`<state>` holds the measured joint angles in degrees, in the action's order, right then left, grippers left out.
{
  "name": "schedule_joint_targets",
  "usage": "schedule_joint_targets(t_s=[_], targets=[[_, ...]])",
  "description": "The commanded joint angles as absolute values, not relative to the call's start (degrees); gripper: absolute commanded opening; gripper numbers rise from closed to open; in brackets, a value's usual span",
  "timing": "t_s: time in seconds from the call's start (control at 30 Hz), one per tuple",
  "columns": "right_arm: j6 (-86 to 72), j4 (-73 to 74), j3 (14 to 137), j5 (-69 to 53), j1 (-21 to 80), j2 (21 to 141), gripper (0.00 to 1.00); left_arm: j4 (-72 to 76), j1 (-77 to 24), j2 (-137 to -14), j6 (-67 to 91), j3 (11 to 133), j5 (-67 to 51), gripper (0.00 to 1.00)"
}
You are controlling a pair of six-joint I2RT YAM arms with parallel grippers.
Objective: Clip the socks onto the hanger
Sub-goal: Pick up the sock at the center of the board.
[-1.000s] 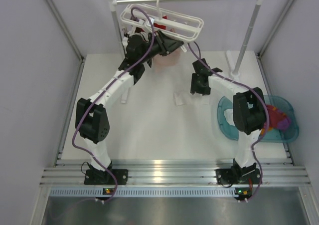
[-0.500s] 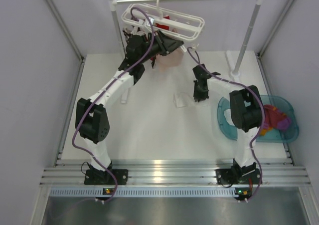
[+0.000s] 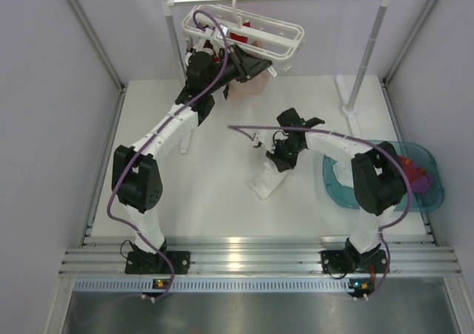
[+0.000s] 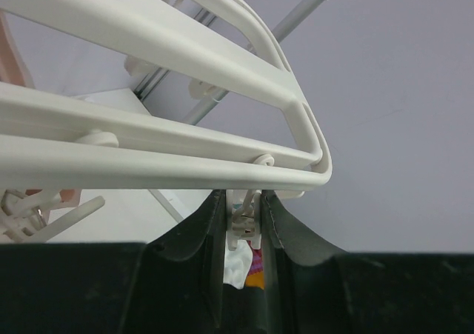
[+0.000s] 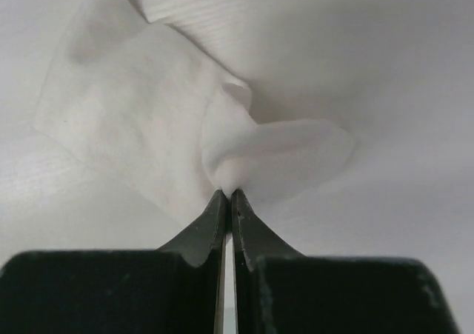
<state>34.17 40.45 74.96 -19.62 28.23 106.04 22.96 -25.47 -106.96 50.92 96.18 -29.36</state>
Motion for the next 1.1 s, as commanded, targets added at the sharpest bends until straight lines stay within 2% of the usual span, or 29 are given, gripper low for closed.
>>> schedule_joint_targets(t_s=[0.0,0.1,0.17,0.27,0.3,0.33,0.37,0.43,0.47,0.5,0.57,0.6,0.63,0.7,0.8,1.07], targets=[[76.8,50.2,72.6,-25.7,31.5,97.6,0.0,25.0,-25.1,-105.4,51.0,96.0,-30.5,0.01],[90.0,52.2,70.3,-24.6,32.3,95.3,0.0,25.0,-25.1,-105.6,51.2,96.1,-30.7,0.01],[92.1,50.6,69.4,-23.0,33.0,94.5,0.06,25.0,-25.1,-105.6,51.2,96.1,-30.7,0.0],[92.6,49.2,69.5,-21.7,33.2,94.2,0.31,24.8,-25.1,-105.7,50.9,96.5,-30.8,0.01],[90.6,48.0,69.1,-21.4,33.0,93.8,0.48,24.8,-25.1,-105.9,50.9,96.6,-30.8,0.01],[89.6,47.2,68.6,-21.2,32.9,92.6,0.59,24.8,-25.1,-105.9,51.0,96.8,-30.8,0.01],[84.3,43.3,67.3,-20.9,32.7,91.6,0.64,24.9,-25.1,-106.0,51.0,96.9,-30.8,0.01],[76.0,39.5,66.6,-20.9,32.7,89.2,0.68,25.0,-25.1,-106.1,51.2,96.9,-30.9,0.01],[71.2,37.8,67.1,-20.3,32.7,88.7,0.67,25.1,-25.1,-106.1,51.2,96.9,-30.9,0.01],[59.4,34.8,67.5,-20.0,32.6,88.3,0.63,25.2,-25.1,-106.1,51.2,96.9,-31.0,0.01],[46.3,32.0,69.0,-17.0,32.3,87.9,0.52,25.4,-25.0,-106.1,51.3,96.9,-31.0,0.01],[31.1,30.3,69.2,-14.3,32.3,87.9,0.44,25.5,-25.0,-106.1,51.3,96.9,-30.9,0.01],[24.8,29.9,69.3,-12.4,32.3,88.2,0.39,25.6,-25.0,-106.1,51.5,96.8,-30.9,0.01],[9.2,29.4,67.9,-7.8,32.3,87.8,0.41,25.9,-25.0,-106.1,51.8,96.7,-30.8,0.01],[-4.7,28.0,63.5,-2.9,32.4,87.4,0.42,26.3,-25.0,-106.0,52.1,96.2,-30.8,0.01],[-12.7,24.5,63.8,1.1,34.8,93.8,0.48,26.4,-24.9,-106.0,52.1,95.7,-30.5,0.01]])
